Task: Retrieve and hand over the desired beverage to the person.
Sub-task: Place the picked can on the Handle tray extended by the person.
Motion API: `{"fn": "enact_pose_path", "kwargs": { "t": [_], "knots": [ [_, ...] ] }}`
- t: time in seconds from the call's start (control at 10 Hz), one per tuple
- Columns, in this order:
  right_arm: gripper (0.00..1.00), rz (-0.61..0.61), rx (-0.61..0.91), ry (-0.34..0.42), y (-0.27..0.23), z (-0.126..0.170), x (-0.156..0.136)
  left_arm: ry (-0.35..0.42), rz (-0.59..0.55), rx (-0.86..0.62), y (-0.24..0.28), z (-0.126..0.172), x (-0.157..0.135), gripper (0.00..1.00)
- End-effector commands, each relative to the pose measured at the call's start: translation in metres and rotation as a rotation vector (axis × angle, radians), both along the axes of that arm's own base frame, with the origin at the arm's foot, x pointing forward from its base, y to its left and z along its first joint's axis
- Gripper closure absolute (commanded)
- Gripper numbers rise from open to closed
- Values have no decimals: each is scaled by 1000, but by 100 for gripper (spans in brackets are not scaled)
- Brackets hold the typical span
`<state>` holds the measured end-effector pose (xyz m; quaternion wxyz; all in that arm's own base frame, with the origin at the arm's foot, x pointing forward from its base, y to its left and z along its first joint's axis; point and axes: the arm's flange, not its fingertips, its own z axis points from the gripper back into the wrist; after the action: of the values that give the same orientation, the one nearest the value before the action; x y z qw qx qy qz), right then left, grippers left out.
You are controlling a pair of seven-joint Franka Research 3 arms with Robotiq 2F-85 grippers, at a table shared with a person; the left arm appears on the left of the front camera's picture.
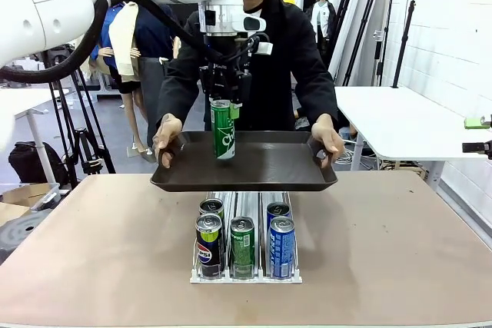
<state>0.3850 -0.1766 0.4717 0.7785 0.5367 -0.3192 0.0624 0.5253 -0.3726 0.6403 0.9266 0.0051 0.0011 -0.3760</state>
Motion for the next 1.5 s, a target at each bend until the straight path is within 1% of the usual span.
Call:
{"fn": "enact_pose_path", "kwargs": {
  "t": [0.0,0.1,0.3,0.6,0.9,1.0,1.3,1.4],
  "knots": [
    [0,-1,6,4,0,0,0,-35,32,5,1,0,3,100],
    [0,-1,6,4,0,0,0,-32,33,-7,2,-5,5,100],
    [0,-1,6,4,0,0,0,-29,29,-26,5,-5,4,100],
    [0,-1,6,4,0,0,0,-3,53,-31,11,-20,6,100],
    [0,-1,6,4,0,0,0,6,46,-32,10,-24,5,100],
    [0,-1,6,4,0,0,0,2,40,-34,12,-23,5,86],
    [0,-1,6,4,0,0,0,-2,51,-37,15,-17,6,26],
    [0,-1,6,4,0,0,0,-10,78,-38,19,-9,7,6]
  ]
}}
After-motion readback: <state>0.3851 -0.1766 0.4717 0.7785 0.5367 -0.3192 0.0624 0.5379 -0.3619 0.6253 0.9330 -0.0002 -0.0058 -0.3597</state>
